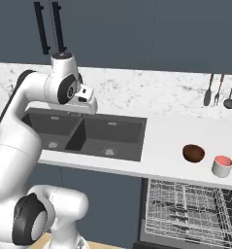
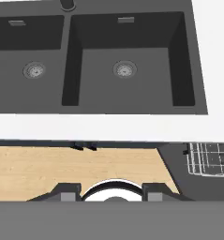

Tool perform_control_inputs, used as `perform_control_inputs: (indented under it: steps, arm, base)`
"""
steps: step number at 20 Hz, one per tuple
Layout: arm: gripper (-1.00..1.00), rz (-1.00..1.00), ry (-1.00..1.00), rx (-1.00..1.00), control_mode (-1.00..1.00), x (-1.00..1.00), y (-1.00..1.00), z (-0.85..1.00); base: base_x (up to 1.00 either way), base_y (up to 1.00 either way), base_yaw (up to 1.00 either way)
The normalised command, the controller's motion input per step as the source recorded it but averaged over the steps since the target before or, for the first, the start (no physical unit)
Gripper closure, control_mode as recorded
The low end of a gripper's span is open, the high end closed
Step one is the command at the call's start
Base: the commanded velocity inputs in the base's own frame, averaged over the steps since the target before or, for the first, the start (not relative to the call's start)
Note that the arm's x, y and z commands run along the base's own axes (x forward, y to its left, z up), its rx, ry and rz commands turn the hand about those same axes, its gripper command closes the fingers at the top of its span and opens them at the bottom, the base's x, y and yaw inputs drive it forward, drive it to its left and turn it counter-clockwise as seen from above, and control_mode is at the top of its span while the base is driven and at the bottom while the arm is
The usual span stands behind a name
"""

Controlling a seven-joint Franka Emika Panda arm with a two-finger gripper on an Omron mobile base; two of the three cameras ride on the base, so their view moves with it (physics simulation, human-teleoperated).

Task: Pick up the cup and bowl from the counter, place them in the dishwasher, and close the dishwasher door.

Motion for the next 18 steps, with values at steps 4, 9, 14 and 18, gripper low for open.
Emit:
perform_control_inputs:
  steps: [4,9,14,18]
  arm:
    - [-1.00,0.00,0.00,0.00,1.00,0.00,0.00,0.00]
    - [-1.00,0.00,0.00,0.00,1.00,0.00,0.00,0.00]
    - [-1.00,0.00,0.00,0.00,1.00,0.00,0.00,0.00]
    - [-1.00,0.00,0.00,0.00,1.00,0.00,0.00,0.00]
  base:
    - [0.00,0.00,-0.01]
    - [0.00,0.01,-0.36]
    - [0.00,0.17,-0.59]
    - [0.03,0.28,-0.56]
